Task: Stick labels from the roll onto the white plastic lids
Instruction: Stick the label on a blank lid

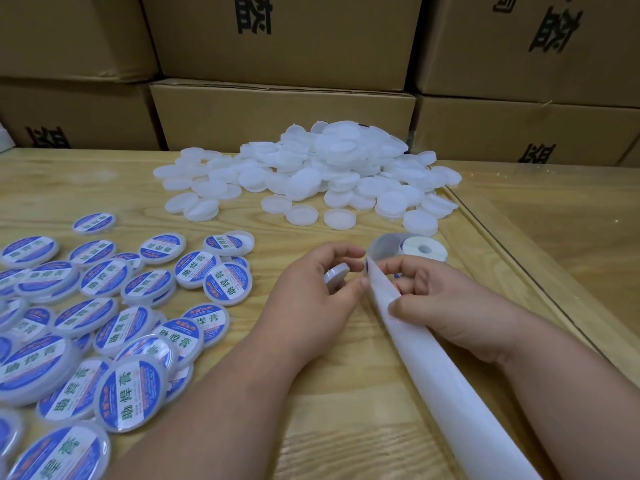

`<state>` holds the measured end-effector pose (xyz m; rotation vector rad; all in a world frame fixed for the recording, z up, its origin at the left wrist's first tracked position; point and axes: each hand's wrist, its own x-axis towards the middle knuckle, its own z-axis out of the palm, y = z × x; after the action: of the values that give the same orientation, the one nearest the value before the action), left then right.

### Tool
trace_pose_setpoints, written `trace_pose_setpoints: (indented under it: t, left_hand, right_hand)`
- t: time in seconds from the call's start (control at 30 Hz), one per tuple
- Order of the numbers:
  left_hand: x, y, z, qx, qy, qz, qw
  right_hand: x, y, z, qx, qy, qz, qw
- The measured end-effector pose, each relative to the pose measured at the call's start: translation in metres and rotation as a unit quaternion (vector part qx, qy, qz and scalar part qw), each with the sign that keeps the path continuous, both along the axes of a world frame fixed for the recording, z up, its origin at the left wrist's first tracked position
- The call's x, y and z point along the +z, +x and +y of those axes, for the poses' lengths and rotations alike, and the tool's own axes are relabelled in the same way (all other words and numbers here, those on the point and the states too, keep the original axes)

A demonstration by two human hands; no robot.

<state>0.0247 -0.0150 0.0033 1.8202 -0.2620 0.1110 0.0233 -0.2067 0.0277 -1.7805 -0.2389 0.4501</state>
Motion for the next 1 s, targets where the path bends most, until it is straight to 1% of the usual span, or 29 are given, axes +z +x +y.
trace_pose_setpoints:
  t: [0.13, 0.33, 0.4, 0.57, 0.73, 0.9, 1.0]
  left_hand:
    - [0.0019, -0.0011, 0.0009, -0.016, -0.013, 0.022, 1.000]
    - [0.0031, -0.0026, 0.0014, -0.021, -0.013, 0.022, 0.999]
    - [0.0024, -0.0021, 0.0018, -0.021, -0.013, 0.023, 0.999]
    - [0.0019, -0.0009, 0.0014, -0.021, -0.015, 0.018, 1.000]
    - [0.0019, 0.0002, 0.0016, -0.005, -0.011, 0.006, 1.000]
    - [0.0020, -0.0002, 0.0008, -0.019, -0.010, 0.009, 1.000]
    - [0.0014, -0.0003, 0.0002, -0.018, -0.012, 0.013, 1.000]
  right_hand:
    - [0.0026, -0.0021, -0.0042, 0.036, 0.025, 0.016, 0.999]
    - [-0.0006, -0.0014, 0.0014, -0.032, -0.035, -0.034, 0.998]
    - [-0.0025, -0.0015, 0.0023, -0.032, -0.033, -0.039, 0.998]
    - [-0.0039, -0.0013, 0.0012, -0.010, -0.031, -0.016, 0.999]
    - [-0.0019, -0.0022, -0.0003, 0.005, 0.002, -0.012, 1.000]
    - [-0.0049, -0.0009, 0.0042, -0.040, -0.004, -0.046, 0.998]
    - [-0.0066, -0.0006, 0.0040, -0.041, 0.005, -0.055, 0.998]
